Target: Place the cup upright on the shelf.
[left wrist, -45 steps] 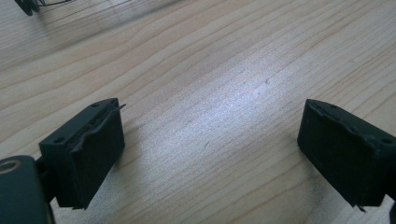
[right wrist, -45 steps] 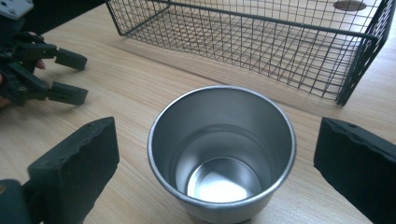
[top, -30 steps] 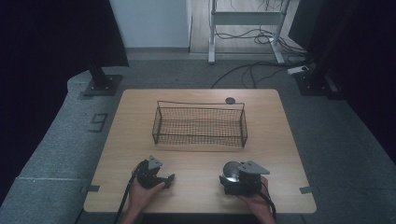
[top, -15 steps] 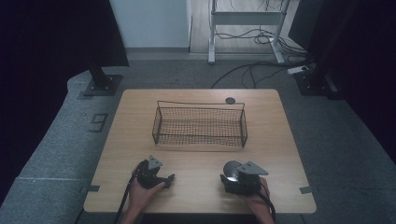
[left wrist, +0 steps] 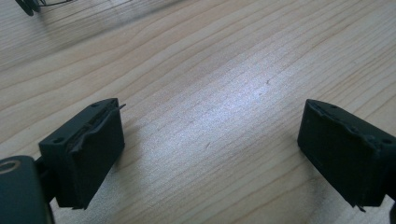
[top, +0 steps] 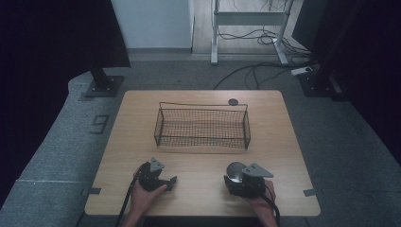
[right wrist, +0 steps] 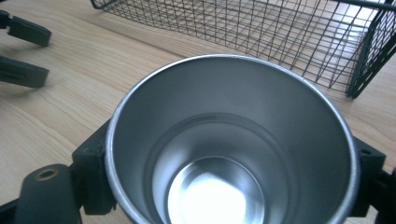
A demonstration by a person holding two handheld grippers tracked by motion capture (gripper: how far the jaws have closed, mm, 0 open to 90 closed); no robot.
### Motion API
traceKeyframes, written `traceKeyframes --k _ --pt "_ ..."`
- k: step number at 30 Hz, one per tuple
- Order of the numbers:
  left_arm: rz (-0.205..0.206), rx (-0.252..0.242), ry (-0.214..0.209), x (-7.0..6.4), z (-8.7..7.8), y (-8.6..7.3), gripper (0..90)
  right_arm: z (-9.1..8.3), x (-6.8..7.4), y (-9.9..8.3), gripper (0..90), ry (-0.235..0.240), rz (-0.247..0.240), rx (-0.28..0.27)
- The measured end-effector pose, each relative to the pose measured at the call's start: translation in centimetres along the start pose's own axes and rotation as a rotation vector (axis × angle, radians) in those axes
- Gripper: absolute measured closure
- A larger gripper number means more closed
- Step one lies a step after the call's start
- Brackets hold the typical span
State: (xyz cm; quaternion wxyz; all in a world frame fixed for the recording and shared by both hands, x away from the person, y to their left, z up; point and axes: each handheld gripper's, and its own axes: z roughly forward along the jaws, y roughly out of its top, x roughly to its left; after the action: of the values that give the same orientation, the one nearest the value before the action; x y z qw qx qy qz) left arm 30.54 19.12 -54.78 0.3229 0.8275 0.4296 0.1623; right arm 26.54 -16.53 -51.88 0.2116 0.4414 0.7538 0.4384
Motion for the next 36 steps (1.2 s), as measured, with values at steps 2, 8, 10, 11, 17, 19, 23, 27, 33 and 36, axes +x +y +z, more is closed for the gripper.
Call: traceKeyframes --k 2,8,10,11,17,19,23,27,33,36 --pt "0.000 0.000 0.000 0.0 0.0 0.0 7.1 -0.1 0.0 0.1 18.2 0.016 0.003 -0.002" --pt "0.002 0.000 -0.002 0.1 0.0 0.0 7.1 0.1 -0.1 0.4 18.2 0.018 0.003 -0.001" --pt "0.001 0.000 -0.002 0.0 0.0 0.0 7.1 0.0 -0.1 0.8 18.2 0.017 0.001 -0.011" --pt "0.002 0.000 -0.003 0.1 0.0 0.0 7.1 -0.1 -0.1 0.9 18.2 0.016 0.001 -0.016" --pt "0.001 0.000 -0.002 0.1 0.0 0.0 7.1 -0.2 -0.1 1.8 18.2 0.024 0.005 -0.037" --pt "0.001 -0.001 -0.002 0.1 0.0 0.0 7.1 -0.2 -0.2 2.2 18.2 0.025 0.007 -0.046" --pt "0.001 0.000 -0.002 0.1 0.0 0.0 7.1 -0.3 -0.3 3.0 18.2 0.029 0.007 -0.061" --pt "0.001 -0.001 -0.002 0.0 0.0 0.0 7.1 -0.4 -0.6 3.7 18.2 0.035 0.012 -0.072" --pt "0.002 0.000 -0.002 0.0 0.0 0.0 7.1 -0.4 -1.2 4.7 18.2 0.034 0.013 -0.083" --pt "0.002 0.000 -0.002 0.0 0.0 0.0 7.1 -0.4 -1.5 5.1 18.2 0.043 0.021 -0.085"
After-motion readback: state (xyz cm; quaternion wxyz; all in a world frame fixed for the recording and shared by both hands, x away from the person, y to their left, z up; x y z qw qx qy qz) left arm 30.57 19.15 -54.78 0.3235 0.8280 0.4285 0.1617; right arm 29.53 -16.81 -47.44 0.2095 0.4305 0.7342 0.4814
